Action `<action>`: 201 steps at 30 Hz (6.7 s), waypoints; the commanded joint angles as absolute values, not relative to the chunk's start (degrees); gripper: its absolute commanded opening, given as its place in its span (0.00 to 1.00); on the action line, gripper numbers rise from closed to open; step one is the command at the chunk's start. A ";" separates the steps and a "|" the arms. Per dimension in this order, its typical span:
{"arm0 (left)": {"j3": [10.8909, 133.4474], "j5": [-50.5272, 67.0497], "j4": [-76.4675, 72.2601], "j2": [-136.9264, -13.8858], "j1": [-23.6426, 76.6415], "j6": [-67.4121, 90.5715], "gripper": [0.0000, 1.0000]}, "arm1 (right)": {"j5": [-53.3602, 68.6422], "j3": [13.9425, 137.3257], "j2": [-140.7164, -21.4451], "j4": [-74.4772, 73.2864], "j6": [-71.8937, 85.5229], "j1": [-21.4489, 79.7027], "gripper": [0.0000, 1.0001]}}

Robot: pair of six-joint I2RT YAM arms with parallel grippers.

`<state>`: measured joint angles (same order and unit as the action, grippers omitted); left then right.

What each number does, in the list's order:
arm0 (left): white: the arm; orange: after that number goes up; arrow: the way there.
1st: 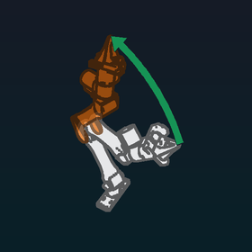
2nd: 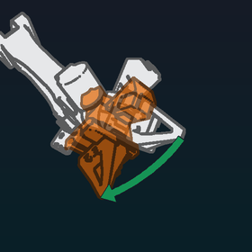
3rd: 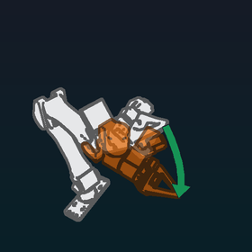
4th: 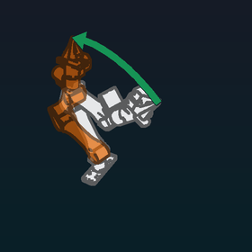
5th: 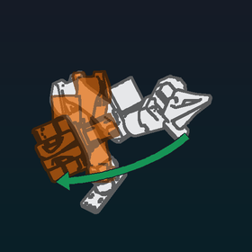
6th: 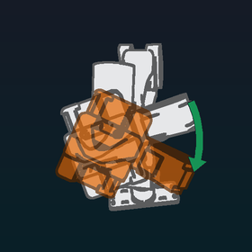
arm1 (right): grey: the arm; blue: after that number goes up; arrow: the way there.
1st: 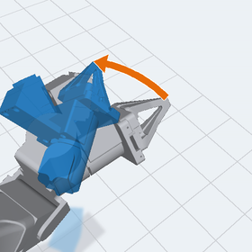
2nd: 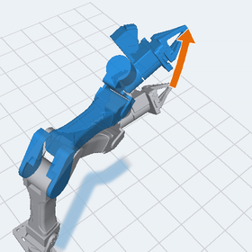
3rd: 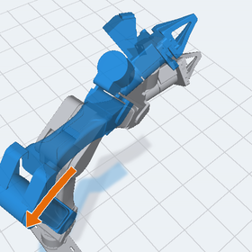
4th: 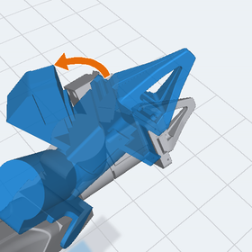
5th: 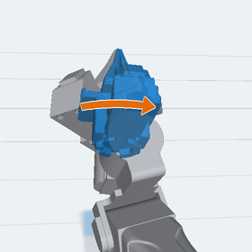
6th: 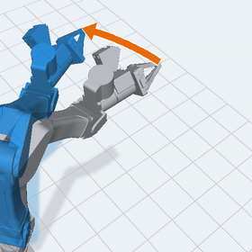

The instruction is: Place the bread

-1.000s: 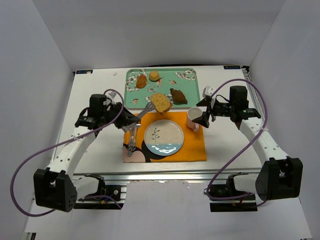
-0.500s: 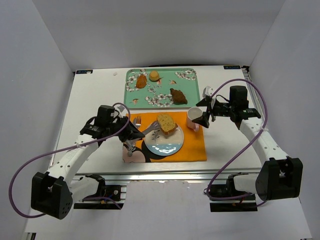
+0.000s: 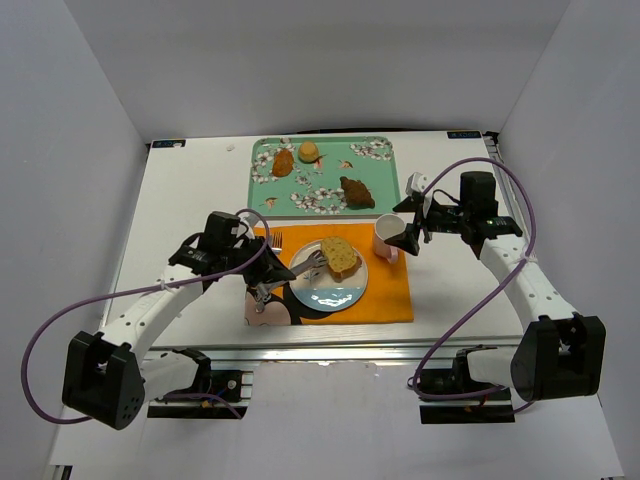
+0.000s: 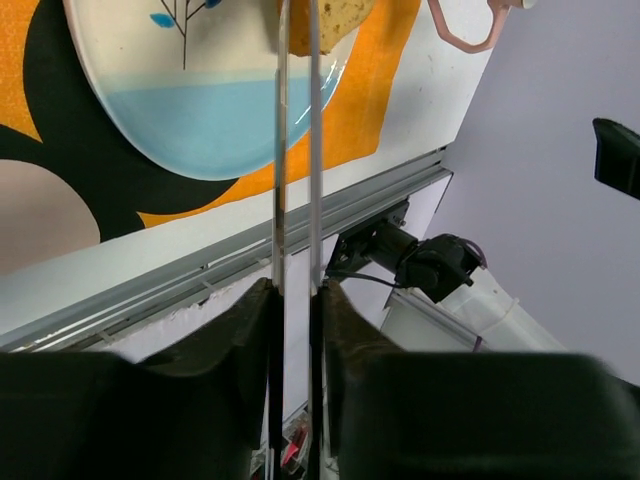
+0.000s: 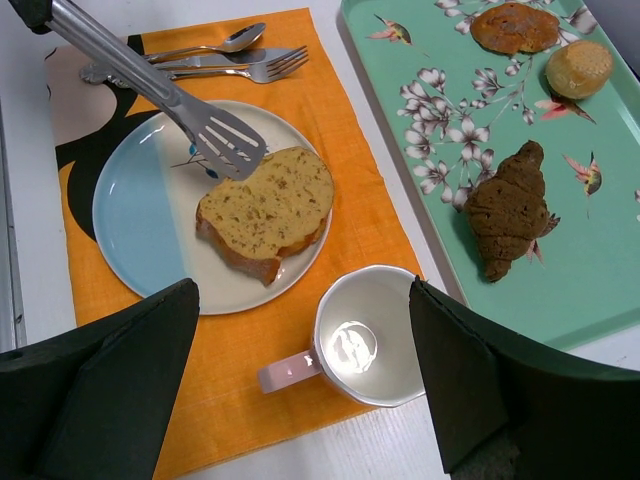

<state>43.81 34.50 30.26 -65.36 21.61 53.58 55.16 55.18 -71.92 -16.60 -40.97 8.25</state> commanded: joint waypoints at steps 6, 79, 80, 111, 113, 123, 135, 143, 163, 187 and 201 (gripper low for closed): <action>46.93 33.58 32.87 -63.20 21.88 52.03 0.44 | 56.34 55.46 -71.19 -15.91 -41.66 7.91 0.89; 82.09 31.11 16.61 -106.96 23.73 48.69 0.55 | 55.81 54.14 -70.22 -14.50 -41.66 5.98 0.89; 82.09 31.20 16.61 -107.14 23.82 48.52 0.55 | 55.90 54.14 -70.22 -14.50 -41.66 5.98 0.89; 80.60 31.82 14.23 -100.64 24.17 49.13 0.00 | 56.51 54.32 -69.17 -15.12 -41.75 5.19 0.89; 79.11 31.55 15.03 -97.48 24.17 48.87 0.00 | 56.60 54.23 -69.17 -15.12 -41.75 5.10 0.89; 65.75 28.74 28.20 -77.10 24.08 47.72 0.00 | 57.30 53.88 -69.52 -15.65 -42.63 5.10 0.89; 55.90 28.04 45.61 -56.61 24.08 50.10 0.00 | 58.53 53.79 -70.84 -18.10 -46.67 5.10 0.89; 53.18 27.60 56.78 -50.19 24.08 48.95 0.00 | 59.76 53.35 -71.63 -18.81 -47.55 5.10 0.89; 55.46 28.83 59.50 -61.79 24.17 35.16 0.32 | 59.15 53.35 -72.77 -18.98 -48.08 5.10 0.90; 59.41 25.84 59.50 -59.85 24.17 37.88 0.57 | 59.50 53.88 -73.39 -19.07 -48.43 5.10 0.89; 68.10 19.78 67.58 -61.52 24.08 35.95 0.56 | 59.41 53.44 -72.95 -19.69 -49.22 5.10 0.89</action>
